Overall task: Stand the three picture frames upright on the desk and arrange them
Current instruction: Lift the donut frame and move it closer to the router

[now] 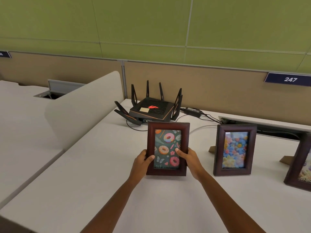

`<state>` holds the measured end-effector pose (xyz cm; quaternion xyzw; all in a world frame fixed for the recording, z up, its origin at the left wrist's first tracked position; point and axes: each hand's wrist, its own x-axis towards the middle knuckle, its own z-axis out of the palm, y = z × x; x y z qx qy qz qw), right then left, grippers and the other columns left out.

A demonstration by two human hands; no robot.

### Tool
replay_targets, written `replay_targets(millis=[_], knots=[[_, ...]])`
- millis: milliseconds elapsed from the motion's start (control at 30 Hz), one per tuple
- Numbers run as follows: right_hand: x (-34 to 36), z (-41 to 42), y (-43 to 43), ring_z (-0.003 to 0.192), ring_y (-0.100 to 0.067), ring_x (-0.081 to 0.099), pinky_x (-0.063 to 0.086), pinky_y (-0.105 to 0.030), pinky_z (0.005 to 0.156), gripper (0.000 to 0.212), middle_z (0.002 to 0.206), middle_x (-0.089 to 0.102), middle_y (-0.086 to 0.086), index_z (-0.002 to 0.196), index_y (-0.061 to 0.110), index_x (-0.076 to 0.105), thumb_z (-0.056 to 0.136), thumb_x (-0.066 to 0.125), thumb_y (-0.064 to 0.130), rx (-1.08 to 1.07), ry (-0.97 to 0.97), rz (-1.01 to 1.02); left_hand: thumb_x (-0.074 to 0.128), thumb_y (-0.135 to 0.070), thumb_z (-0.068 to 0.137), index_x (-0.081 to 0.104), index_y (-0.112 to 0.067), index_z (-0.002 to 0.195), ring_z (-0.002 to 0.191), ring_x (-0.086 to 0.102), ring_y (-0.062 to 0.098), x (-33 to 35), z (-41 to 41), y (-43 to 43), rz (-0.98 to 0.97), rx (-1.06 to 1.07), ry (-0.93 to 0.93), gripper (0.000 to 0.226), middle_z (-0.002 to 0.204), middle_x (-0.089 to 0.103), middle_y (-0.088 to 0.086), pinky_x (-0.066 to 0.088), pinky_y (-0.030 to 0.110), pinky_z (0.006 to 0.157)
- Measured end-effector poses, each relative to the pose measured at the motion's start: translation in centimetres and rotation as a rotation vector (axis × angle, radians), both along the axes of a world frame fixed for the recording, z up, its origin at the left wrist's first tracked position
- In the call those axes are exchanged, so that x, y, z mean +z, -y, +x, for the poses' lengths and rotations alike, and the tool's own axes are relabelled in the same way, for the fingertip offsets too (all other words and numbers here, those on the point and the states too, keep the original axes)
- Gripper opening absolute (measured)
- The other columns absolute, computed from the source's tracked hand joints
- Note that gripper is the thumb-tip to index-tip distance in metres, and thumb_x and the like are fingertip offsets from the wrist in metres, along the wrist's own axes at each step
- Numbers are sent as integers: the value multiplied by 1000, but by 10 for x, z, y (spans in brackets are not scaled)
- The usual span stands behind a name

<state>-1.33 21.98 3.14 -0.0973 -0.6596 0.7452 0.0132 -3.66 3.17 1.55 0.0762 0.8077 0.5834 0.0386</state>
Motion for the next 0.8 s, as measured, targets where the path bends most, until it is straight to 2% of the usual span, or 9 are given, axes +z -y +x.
replay_targets(millis=[167, 267, 333, 400, 500, 567, 600, 700, 800], knots=[[13, -27, 34, 90, -17, 67, 59, -26, 71, 25, 106, 67, -5, 111, 17, 55, 85, 58, 17, 88, -49, 2, 45, -17, 94, 46, 1, 121, 111, 57, 27, 7, -18, 35, 16, 59, -17, 32, 123, 59, 18, 51, 34, 86], [22, -44, 54, 86, -14, 68, 59, -27, 71, 21, 98, 69, 3, 97, 28, 58, 84, 59, 12, 167, -50, 17, 44, -16, 94, 47, 1, 120, 112, 57, 29, 13, -31, 57, -1, 87, -44, 31, 122, 59, 18, 51, 36, 88], [26, -58, 64, 88, -17, 67, 57, -33, 77, 27, 98, 68, 2, 96, 27, 58, 81, 60, 4, 206, -23, 19, 45, -14, 94, 47, 3, 119, 110, 58, 29, 17, -41, 71, 0, 95, -63, 30, 120, 60, 18, 51, 36, 87], [30, -71, 74, 90, -23, 65, 54, -37, 81, 33, 102, 67, -5, 103, 15, 58, 77, 57, -5, 234, 14, 35, 46, -11, 93, 48, 5, 118, 106, 57, 27, 22, -51, 84, 8, 95, -79, 29, 116, 60, 16, 50, 33, 85], [34, -90, 89, 92, -26, 64, 54, -35, 78, 38, 103, 66, -10, 103, 9, 57, 72, 52, -13, 277, 41, 40, 48, -8, 92, 47, 6, 118, 99, 55, 20, 25, -67, 100, 23, 90, -76, 29, 109, 57, 8, 50, 24, 81], [33, -103, 98, 90, -25, 64, 54, -36, 77, 37, 102, 66, -10, 99, 9, 58, 72, 51, -14, 287, 46, 21, 47, -8, 93, 48, 4, 118, 96, 56, 19, 24, -76, 109, 89, 83, -48, 28, 106, 57, 6, 53, 11, 71], [32, -109, 103, 89, -24, 65, 55, -36, 77, 36, 100, 67, -9, 100, 9, 58, 73, 51, -13, 289, 53, 8, 47, -9, 93, 49, 2, 116, 93, 58, 20, 24, -79, 112, 144, 83, -25, 26, 105, 58, 7, 54, 10, 67], [25, -128, 114, 90, -24, 66, 55, -42, 81, 34, 96, 69, -5, 96, 14, 59, 75, 49, -10, 320, 72, -48, 49, -11, 92, 53, -6, 103, 90, 63, 24, 24, -91, 122, 321, 101, 39, 13, 101, 64, 12, 57, 22, 71], [21, -147, 121, 91, -24, 66, 54, -42, 83, 34, 99, 69, -6, 98, 14, 59, 74, 49, -8, 349, 88, -66, 49, -13, 92, 55, -12, 95, 85, 66, 19, 22, -105, 130, 386, 94, 57, 6, 96, 67, 7, 58, 19, 65]])
